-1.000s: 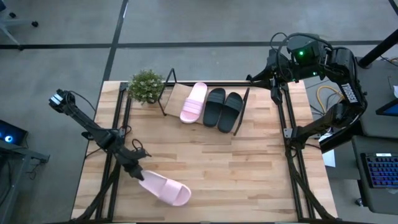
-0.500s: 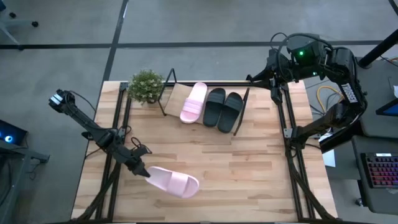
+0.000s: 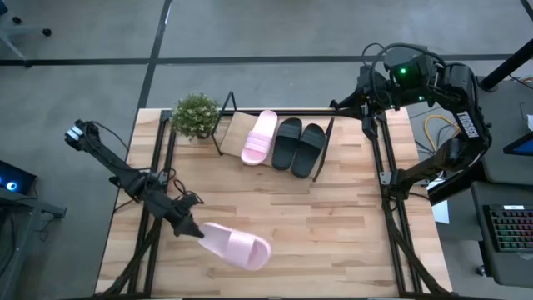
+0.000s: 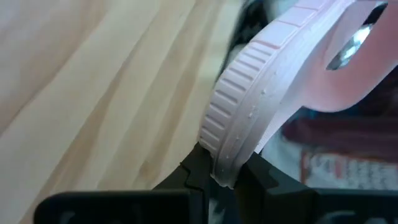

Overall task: Pick and place slides into the shelf
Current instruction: Put the pink slipper on the shelf

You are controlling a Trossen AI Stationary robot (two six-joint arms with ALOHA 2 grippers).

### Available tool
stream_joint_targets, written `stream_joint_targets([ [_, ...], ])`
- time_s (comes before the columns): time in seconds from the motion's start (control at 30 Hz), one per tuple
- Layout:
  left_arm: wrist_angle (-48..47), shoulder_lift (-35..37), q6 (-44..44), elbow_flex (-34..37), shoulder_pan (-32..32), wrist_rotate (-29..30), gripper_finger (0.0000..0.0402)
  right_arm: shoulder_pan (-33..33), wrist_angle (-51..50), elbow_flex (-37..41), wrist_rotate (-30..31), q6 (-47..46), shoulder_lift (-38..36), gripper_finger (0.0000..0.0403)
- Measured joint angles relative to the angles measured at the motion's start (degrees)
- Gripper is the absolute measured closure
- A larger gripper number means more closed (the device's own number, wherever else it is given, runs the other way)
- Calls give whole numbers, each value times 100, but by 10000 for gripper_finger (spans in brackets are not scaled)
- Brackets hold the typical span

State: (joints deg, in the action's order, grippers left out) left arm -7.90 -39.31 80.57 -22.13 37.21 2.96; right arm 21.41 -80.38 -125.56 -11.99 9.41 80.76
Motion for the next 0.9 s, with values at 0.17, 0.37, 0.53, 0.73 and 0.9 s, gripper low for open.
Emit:
stream_joint_targets([
  [0.17, 123, -8, -749, -519, -239, 575, 379, 0, 42, 0, -1, 0, 12, 323],
  [0.37, 307, -208, -1853, -1234, -610, 941, 379, -1, 196, 0, -2, -25, 12, 323],
  [0.53, 249, -716, -2780, -1898, -1065, 952, 379, 0, 205, 0, -2, -44, 12, 323],
  [0.73, -271, -1470, -3528, -2753, -1693, 355, 379, 0, 210, 0, -3, -155, 12, 323],
  [0.9, -864, -2051, -4074, -3464, -2164, -201, 379, -1, 205, 0, -24, -247, 12, 323],
])
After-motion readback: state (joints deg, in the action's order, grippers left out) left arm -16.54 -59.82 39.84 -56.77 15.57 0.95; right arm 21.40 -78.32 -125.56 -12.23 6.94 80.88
